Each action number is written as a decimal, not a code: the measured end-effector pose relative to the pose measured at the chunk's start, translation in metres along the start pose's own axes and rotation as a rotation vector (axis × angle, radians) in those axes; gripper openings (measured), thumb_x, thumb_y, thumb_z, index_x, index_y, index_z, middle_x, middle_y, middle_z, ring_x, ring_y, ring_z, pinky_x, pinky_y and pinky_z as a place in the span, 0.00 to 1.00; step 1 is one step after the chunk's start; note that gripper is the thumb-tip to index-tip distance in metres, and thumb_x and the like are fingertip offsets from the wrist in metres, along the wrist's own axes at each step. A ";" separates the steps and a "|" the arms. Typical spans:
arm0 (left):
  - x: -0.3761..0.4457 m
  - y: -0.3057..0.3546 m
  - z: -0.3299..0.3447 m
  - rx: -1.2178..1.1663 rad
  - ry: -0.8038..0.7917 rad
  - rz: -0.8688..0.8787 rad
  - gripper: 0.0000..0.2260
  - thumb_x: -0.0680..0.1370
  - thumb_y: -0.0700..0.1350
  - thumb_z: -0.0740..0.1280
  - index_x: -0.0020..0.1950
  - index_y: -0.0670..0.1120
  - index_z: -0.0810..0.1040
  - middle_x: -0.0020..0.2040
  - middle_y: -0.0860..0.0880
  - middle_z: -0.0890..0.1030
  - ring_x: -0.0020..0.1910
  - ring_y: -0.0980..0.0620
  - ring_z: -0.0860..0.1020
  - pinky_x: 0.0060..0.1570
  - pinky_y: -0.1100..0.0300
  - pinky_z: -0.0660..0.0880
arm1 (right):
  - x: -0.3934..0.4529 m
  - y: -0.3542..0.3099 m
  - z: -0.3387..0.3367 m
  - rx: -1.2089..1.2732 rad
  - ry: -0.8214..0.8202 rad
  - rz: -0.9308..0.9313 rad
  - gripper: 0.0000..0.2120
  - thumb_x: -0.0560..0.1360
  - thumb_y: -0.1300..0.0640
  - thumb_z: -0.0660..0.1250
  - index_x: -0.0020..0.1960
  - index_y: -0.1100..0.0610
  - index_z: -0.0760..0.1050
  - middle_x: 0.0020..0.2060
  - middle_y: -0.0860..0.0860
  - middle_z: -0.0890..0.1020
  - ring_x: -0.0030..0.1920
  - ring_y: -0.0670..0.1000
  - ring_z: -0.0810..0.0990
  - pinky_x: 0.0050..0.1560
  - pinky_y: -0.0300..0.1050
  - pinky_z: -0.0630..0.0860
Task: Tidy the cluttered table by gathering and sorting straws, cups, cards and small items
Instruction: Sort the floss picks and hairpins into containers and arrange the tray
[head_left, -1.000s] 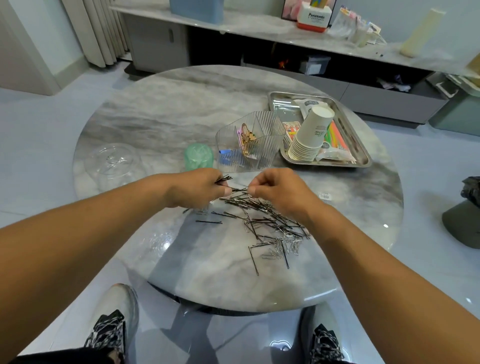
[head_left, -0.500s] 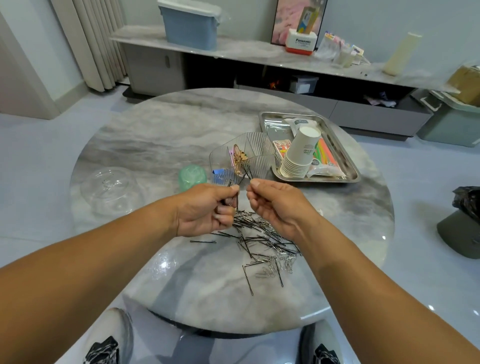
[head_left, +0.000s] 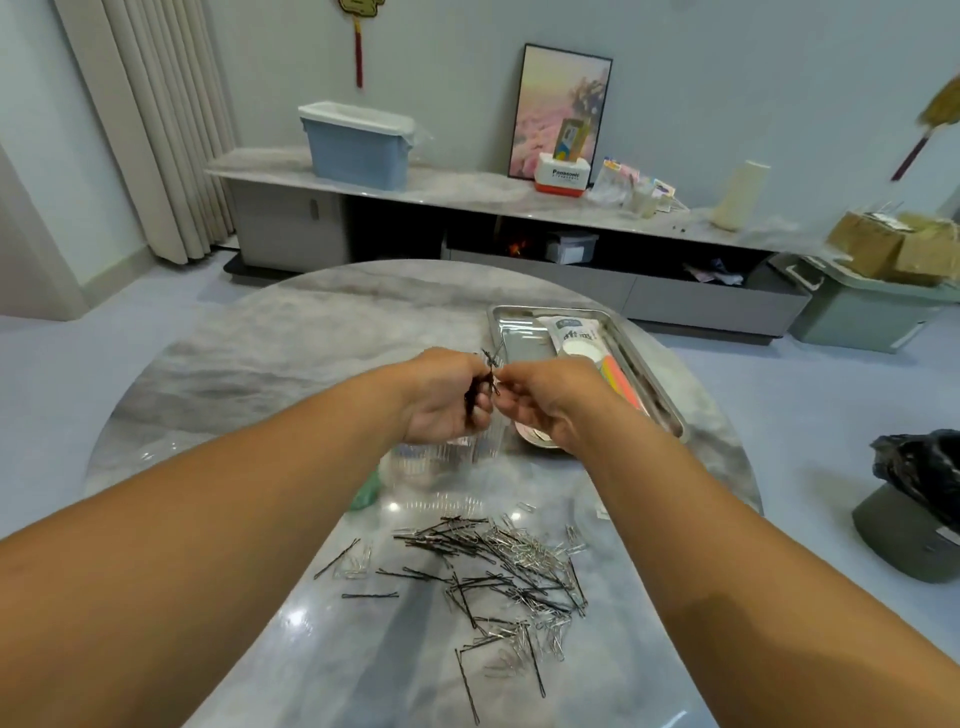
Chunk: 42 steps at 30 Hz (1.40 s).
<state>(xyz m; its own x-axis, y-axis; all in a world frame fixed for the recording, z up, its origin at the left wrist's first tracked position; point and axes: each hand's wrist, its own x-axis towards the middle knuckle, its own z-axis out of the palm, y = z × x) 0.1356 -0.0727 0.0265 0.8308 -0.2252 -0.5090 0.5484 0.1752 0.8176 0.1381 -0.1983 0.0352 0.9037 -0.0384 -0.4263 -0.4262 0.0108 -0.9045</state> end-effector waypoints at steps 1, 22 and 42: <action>0.006 0.005 0.003 0.016 0.012 -0.024 0.12 0.85 0.39 0.52 0.44 0.42 0.69 0.33 0.47 0.67 0.30 0.55 0.64 0.22 0.67 0.66 | 0.006 -0.007 -0.002 -0.057 0.037 -0.012 0.09 0.78 0.69 0.68 0.56 0.74 0.77 0.38 0.62 0.80 0.23 0.50 0.79 0.24 0.39 0.78; 0.034 0.058 0.013 -0.011 -0.001 -0.204 0.41 0.83 0.63 0.54 0.81 0.38 0.39 0.82 0.36 0.42 0.80 0.32 0.47 0.77 0.38 0.56 | 0.027 -0.025 -0.011 -0.402 0.027 -0.073 0.08 0.81 0.67 0.60 0.47 0.65 0.77 0.40 0.60 0.79 0.39 0.55 0.78 0.35 0.43 0.79; -0.068 -0.173 -0.093 1.628 0.158 0.453 0.29 0.84 0.63 0.51 0.83 0.54 0.52 0.83 0.49 0.48 0.82 0.48 0.47 0.79 0.54 0.48 | -0.024 0.106 -0.036 -1.550 -0.326 -0.260 0.24 0.80 0.65 0.58 0.76 0.55 0.68 0.73 0.56 0.71 0.69 0.59 0.73 0.67 0.49 0.72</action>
<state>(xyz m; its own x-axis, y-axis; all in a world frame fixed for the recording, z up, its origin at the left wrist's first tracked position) -0.0069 0.0017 -0.1051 0.9378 -0.3288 -0.1116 -0.2934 -0.9222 0.2520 0.0700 -0.2318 -0.0507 0.8376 0.3291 -0.4360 0.2892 -0.9443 -0.1571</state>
